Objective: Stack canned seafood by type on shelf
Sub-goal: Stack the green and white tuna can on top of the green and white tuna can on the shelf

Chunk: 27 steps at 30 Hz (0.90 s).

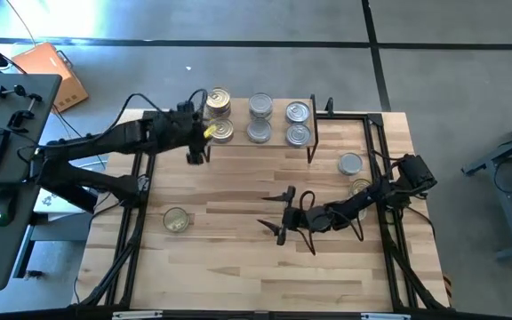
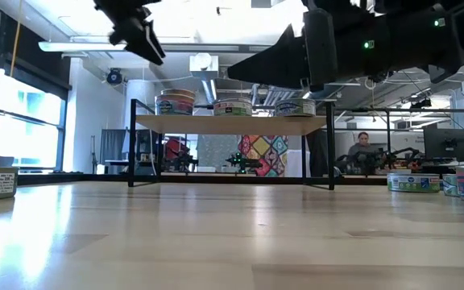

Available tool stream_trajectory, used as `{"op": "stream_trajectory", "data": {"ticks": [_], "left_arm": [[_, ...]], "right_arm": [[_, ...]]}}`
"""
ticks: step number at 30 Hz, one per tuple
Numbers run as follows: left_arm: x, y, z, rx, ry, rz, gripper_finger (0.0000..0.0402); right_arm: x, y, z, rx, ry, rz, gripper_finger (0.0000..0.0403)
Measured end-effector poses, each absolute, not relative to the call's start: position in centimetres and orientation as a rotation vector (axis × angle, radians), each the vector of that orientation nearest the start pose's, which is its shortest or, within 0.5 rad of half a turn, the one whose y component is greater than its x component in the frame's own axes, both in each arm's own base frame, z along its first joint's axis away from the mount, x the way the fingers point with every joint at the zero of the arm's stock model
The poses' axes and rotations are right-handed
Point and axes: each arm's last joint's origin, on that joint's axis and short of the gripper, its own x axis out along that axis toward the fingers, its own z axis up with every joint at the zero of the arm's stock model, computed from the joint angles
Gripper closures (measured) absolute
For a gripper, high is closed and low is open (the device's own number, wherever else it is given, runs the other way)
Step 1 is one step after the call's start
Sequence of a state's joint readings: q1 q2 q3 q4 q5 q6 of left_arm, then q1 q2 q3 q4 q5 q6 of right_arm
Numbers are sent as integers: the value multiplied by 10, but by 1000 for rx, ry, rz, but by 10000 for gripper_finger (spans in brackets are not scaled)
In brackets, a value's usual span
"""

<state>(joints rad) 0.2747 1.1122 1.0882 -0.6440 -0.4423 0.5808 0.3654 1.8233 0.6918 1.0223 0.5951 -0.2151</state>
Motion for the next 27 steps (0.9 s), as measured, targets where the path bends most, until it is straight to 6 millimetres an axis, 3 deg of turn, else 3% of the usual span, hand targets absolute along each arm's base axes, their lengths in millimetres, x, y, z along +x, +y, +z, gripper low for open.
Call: {"op": "stream_trajectory", "data": {"ticks": [5, 13, 20, 27], "left_arm": [[207, 43, 324, 430, 869, 368, 201], [218, -15, 272, 351, 728, 174, 282], [221, -72, 226, 322, 436, -29, 325], [223, -98, 186, 267, 282, -109, 342]], "right_arm": [[320, 103, 152, -222, 128, -226, 87], [316, 115, 148, -204, 152, -165, 96], [307, 133, 142, -201, 202, -128, 150], [298, 141, 132, -87, 309, -117, 209]]}}
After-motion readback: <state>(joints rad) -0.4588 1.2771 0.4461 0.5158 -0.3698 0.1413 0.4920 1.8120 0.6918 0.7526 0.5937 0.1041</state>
